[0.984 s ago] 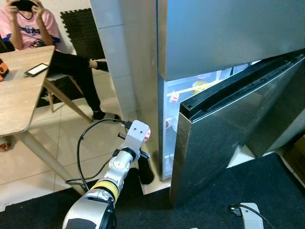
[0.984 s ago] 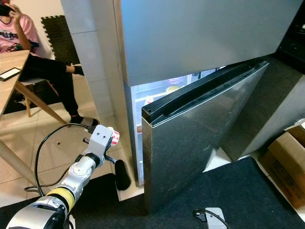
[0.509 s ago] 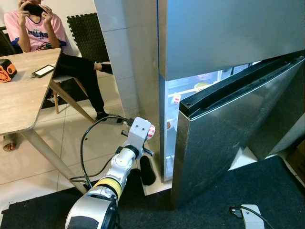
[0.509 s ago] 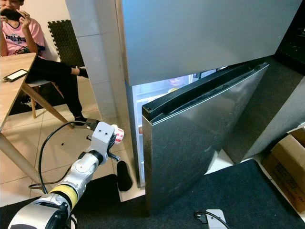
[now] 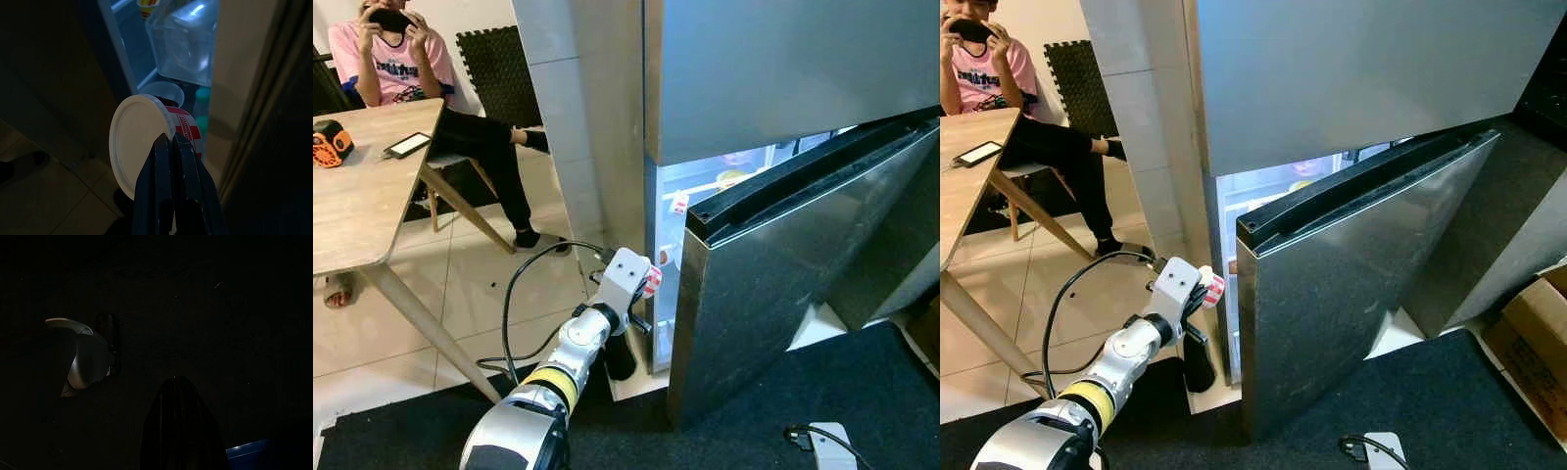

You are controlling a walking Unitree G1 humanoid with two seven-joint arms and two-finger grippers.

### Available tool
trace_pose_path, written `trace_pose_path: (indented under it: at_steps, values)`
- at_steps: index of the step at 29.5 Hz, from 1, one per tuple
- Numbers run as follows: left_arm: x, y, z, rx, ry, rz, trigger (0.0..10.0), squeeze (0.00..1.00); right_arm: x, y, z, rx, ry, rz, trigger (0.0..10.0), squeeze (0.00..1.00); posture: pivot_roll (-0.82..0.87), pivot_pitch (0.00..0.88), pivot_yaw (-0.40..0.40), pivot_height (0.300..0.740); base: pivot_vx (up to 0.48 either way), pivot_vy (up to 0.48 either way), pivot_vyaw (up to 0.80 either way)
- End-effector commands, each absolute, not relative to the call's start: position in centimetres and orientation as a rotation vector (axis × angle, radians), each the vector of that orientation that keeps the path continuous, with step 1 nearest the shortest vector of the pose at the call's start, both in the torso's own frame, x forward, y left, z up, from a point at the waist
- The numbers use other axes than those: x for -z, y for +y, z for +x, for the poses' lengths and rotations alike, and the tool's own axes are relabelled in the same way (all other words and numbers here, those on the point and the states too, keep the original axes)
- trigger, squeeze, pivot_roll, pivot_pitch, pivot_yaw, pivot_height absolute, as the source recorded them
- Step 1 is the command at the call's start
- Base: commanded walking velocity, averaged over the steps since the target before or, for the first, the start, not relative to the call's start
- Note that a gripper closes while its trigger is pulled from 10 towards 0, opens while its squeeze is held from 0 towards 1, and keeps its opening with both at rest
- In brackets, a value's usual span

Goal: Restocking fridge

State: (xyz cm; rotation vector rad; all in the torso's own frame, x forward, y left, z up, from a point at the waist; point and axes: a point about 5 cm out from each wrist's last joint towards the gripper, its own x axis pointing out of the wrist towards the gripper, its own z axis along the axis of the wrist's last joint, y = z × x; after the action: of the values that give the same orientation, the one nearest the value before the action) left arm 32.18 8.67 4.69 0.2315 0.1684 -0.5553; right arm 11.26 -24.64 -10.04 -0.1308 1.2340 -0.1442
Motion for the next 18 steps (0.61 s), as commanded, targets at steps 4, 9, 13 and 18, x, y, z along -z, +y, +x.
trace_pose_path:
  at_steps: [4,9,13,18]
  values:
    - [-3.8,8.2,31.4,0.612,0.201,0.291,10.0,0.0,10.0,-24.5,11.4,0.142,1.228,-0.131,10.0,0.0,-0.04,0.027,0.045,0.74,0.0,0.0,0.0]
    - [-3.6,6.0,30.7,0.709,0.19,0.334,10.0,0.0,10.0,-24.5,11.5,0.152,1.218,-0.124,10.0,0.0,-0.05,0.025,0.047,0.74,0.0,0.0,0.0]
    - [-3.6,5.5,30.5,0.728,0.187,0.339,10.0,0.0,10.0,-24.6,11.3,0.155,1.219,-0.122,10.0,0.0,-0.06,0.026,0.048,0.74,0.0,0.0,0.0]
    - [-3.7,4.9,30.3,0.744,0.175,0.322,10.0,0.0,10.0,-24.8,11.1,0.16,1.225,-0.124,10.0,0.0,-0.06,0.026,0.044,0.74,0.0,0.0,0.0]
